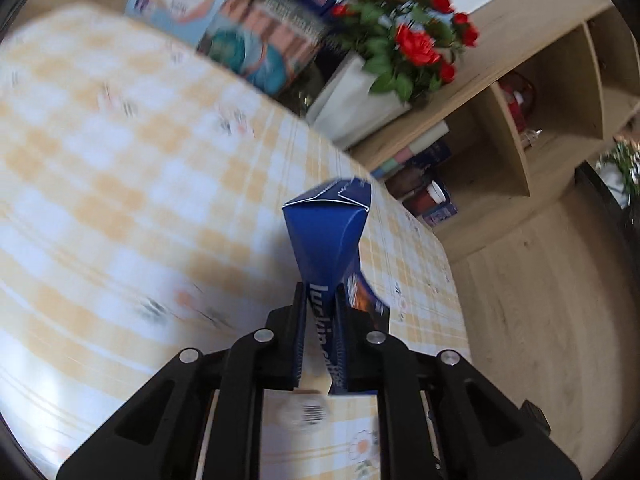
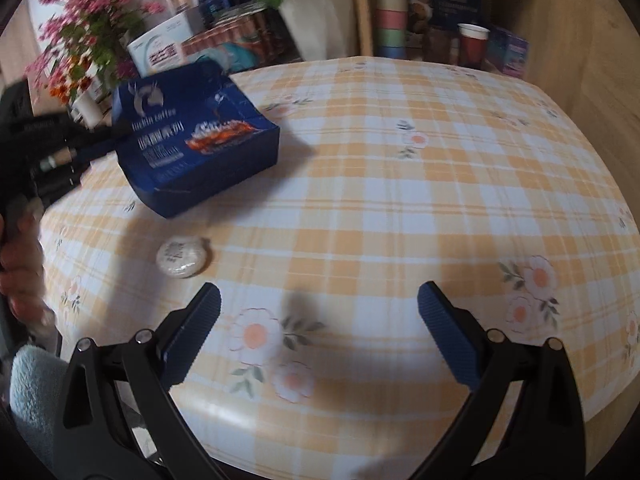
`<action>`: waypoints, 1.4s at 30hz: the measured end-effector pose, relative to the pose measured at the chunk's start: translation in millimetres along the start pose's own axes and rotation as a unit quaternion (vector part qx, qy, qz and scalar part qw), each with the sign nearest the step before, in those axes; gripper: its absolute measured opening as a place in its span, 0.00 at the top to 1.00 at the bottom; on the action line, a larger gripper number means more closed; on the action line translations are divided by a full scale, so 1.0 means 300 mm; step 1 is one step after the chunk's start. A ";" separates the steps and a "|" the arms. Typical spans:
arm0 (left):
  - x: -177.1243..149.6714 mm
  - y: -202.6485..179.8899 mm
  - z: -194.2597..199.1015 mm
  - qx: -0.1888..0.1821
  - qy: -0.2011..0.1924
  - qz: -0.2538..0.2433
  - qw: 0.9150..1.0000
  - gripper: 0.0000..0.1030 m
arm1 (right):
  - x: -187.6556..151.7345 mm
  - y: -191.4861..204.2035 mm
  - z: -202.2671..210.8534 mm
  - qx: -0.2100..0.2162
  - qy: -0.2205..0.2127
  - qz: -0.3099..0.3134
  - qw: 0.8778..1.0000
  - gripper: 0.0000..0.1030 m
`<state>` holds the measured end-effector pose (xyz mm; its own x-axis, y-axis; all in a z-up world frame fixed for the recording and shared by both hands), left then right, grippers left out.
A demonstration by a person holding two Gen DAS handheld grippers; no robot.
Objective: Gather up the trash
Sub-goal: 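Grasp the white round disc with the right gripper while the left holds the coffee bag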
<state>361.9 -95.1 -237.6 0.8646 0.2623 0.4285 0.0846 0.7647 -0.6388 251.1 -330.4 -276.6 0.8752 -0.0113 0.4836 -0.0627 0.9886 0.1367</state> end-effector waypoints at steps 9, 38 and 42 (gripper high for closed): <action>0.067 0.139 0.280 0.082 -0.024 -0.054 0.995 0.88 | 0.055 0.247 -0.101 0.033 0.025 0.109 0.993 0.13; -0.006 0.196 0.424 0.073 -0.016 -0.059 0.995 0.88 | 0.065 0.306 -0.095 0.029 0.062 0.102 0.992 0.87; -0.020 0.169 0.425 0.062 -0.016 -0.058 0.996 0.88 | 0.052 0.290 -0.078 0.030 0.058 0.094 0.993 0.87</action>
Point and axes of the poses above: each gripper's, at about its wrist camera, not at the fingertips, and z roughly against the way its jaws point, y to its left, x to its top, the point moved 6 cm from there along -z, roughly the way its jaws point, and after that the axes turned 6 degrees about y, right-handed, at the moved point
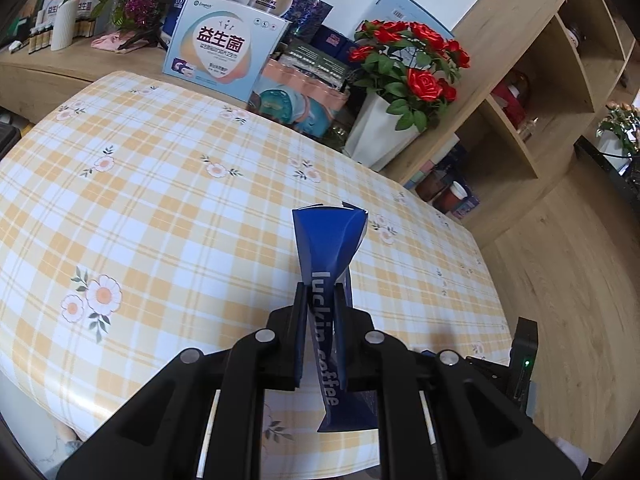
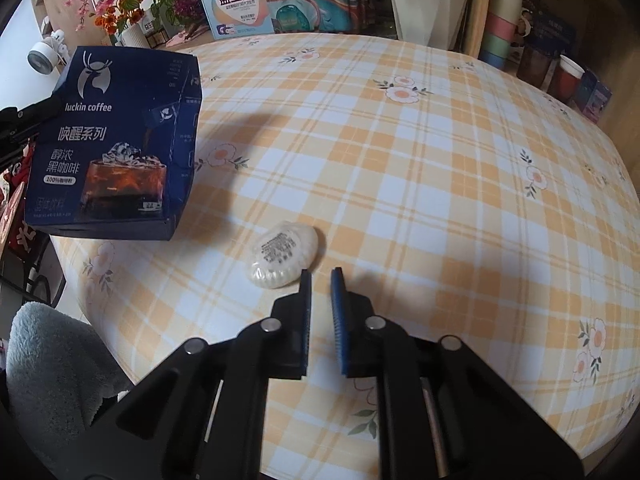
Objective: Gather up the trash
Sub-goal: 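Grasp the white round disc with the right gripper while the left holds the coffee bag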
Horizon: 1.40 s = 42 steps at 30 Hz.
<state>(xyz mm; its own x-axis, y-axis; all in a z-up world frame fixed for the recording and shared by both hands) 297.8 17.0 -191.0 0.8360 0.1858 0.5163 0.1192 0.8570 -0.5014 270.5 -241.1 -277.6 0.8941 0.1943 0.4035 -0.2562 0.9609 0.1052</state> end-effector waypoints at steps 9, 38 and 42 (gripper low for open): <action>-0.010 0.006 0.026 -0.001 -0.005 -0.001 1.000 0.88 | -0.019 0.003 0.015 -0.014 -0.001 0.006 1.000 0.74; -0.031 0.085 0.068 0.012 -0.012 0.010 1.000 0.88 | 0.046 0.092 -0.099 0.014 0.015 0.024 1.000 0.48; -0.032 0.093 0.071 0.013 -0.014 0.014 1.000 0.88 | 0.062 0.114 -0.128 -0.004 0.016 0.000 1.000 0.46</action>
Point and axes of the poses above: each gripper's, at about its wrist camera, not at the fingertips, and z roughly against the way its jaws point, y to its left, x to its top, the point moved 6 cm from there along -z, roughly the way its jaws point, and after that the axes turned 6 degrees about y, right-handed, at the moved point
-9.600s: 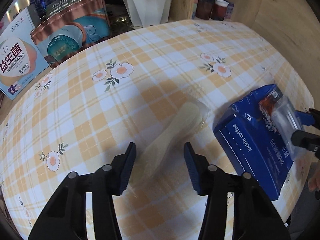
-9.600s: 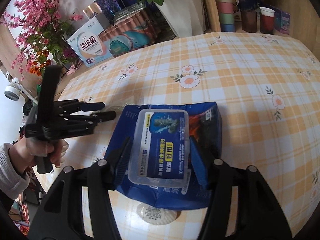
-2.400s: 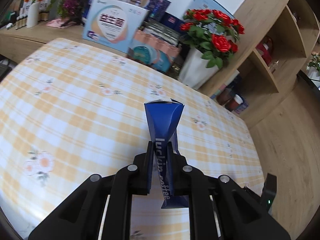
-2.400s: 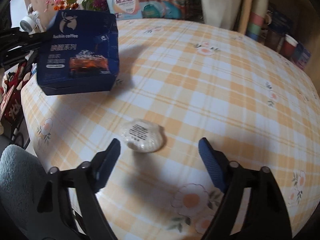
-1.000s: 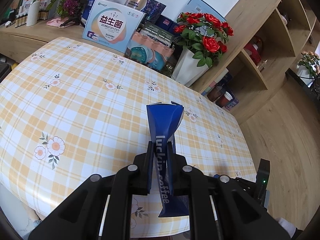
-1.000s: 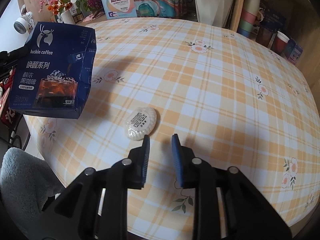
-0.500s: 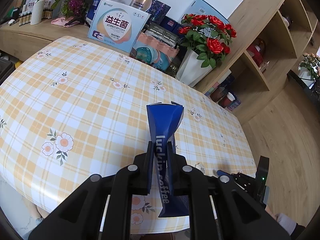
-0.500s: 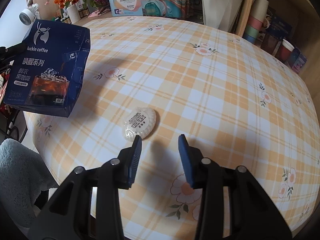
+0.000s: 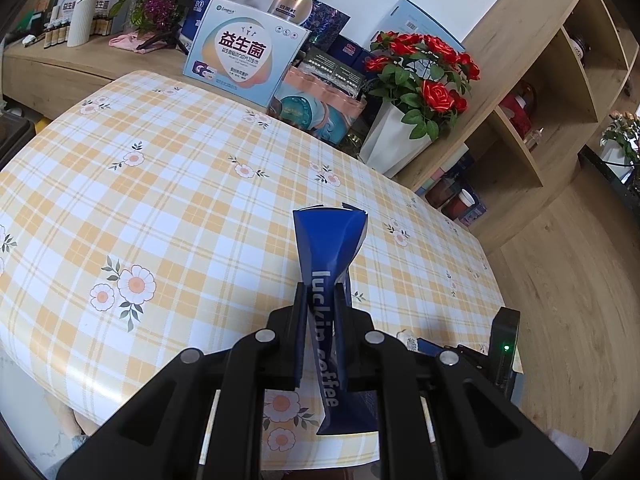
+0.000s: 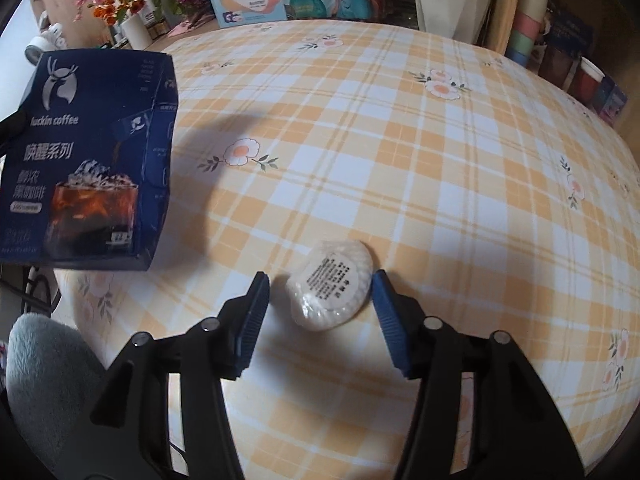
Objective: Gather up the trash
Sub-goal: 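Grasp the white round disc with the right gripper while the left holds the coffee bag, then carry the white disc over the bin and open the right gripper while the left carries the bag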
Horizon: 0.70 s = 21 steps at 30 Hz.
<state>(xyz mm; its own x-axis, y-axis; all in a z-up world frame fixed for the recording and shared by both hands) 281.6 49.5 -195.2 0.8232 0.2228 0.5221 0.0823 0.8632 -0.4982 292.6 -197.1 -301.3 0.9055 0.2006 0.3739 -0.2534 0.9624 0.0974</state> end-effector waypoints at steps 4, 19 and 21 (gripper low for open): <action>-0.003 0.003 0.003 -0.001 0.000 0.001 1.000 0.88 | 0.018 0.006 -0.011 -0.019 0.001 -0.017 1.000 0.54; -0.042 -0.023 0.090 -0.005 -0.013 -0.007 1.000 0.88 | -0.034 0.020 0.172 0.029 -0.067 -0.031 0.997 0.60; -0.052 -0.027 0.109 -0.004 -0.014 -0.007 1.000 0.88 | -0.069 0.041 0.214 0.043 -0.079 -0.032 0.995 0.60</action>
Point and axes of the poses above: each gripper's, at about its wrist camera, not at the fingertips, and z roughly against the way its jaws point, y to its left, x to its top, the point moved 6 cm from there along -z, roughly the way its jaws point, and after that the axes turned 6 degrees about y, right-handed, at the moved point
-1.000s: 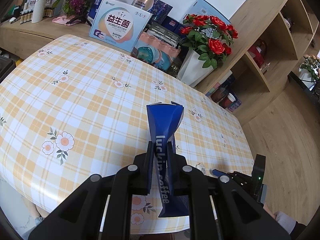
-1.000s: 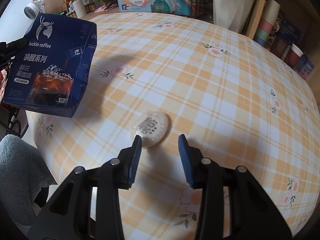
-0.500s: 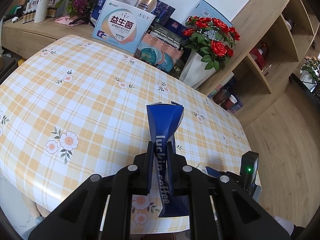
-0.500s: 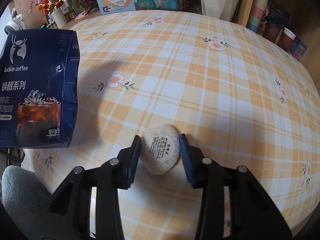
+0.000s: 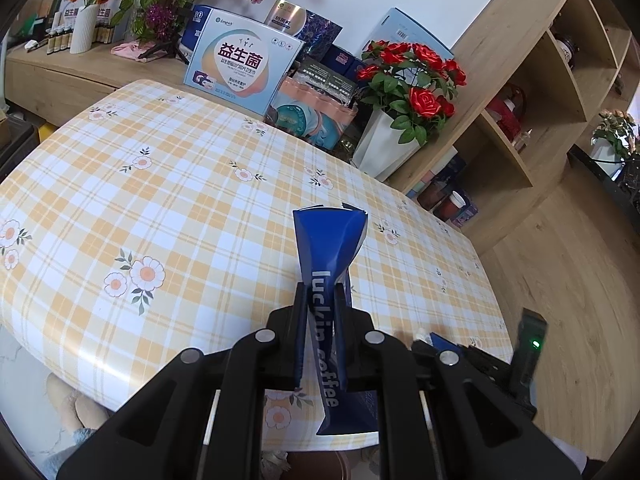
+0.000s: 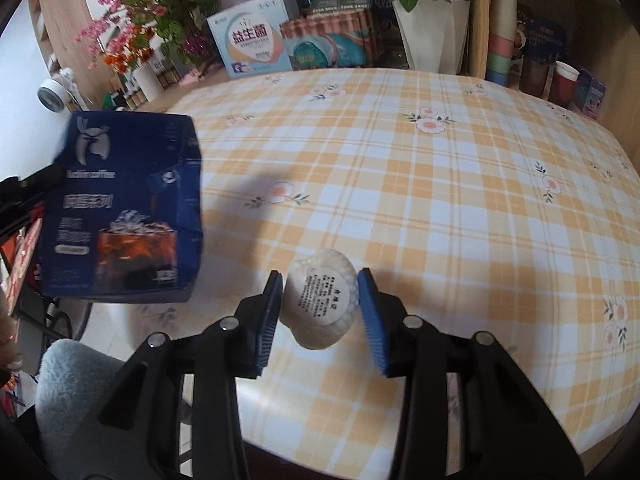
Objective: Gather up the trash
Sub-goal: 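Carry the white disc over the bin and open the right gripper while the left carries the bag, then open the left gripper over the bin to drop the coffee bag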
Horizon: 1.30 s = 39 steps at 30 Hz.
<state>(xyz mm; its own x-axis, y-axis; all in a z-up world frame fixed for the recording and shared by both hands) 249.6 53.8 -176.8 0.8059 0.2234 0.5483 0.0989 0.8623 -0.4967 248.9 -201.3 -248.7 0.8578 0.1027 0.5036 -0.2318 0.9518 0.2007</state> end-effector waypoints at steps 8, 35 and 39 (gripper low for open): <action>-0.067 -0.045 0.108 -0.004 -0.007 -0.011 1.000 0.88 | -0.180 0.100 0.120 0.028 -0.004 0.015 0.999 0.60; -0.264 -0.248 0.287 -0.051 0.009 -0.061 0.997 0.88 | -0.262 0.117 0.494 -0.043 -0.095 0.027 0.994 0.07; -0.295 -0.286 0.274 -0.049 0.020 -0.077 0.996 0.88 | -0.247 0.043 0.556 -0.061 -0.115 0.007 0.991 0.06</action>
<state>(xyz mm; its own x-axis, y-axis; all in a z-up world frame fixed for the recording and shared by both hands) 121.8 -2.6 -127.1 0.7990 0.0730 0.5969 0.2779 0.8354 -0.4741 105.9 -244.8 -143.4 0.7241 0.0616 0.6870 -0.1741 0.9801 0.0956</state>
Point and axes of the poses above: each gripper's, at about its wrist camera, not at the fingertips, and z roughly against the way its jaws point, y to its left, x to its top, the point moved 6 cm from there along -z, roughly the way its jaws point, and after that the axes turned 6 degrees about y, right-handed, at the moved point
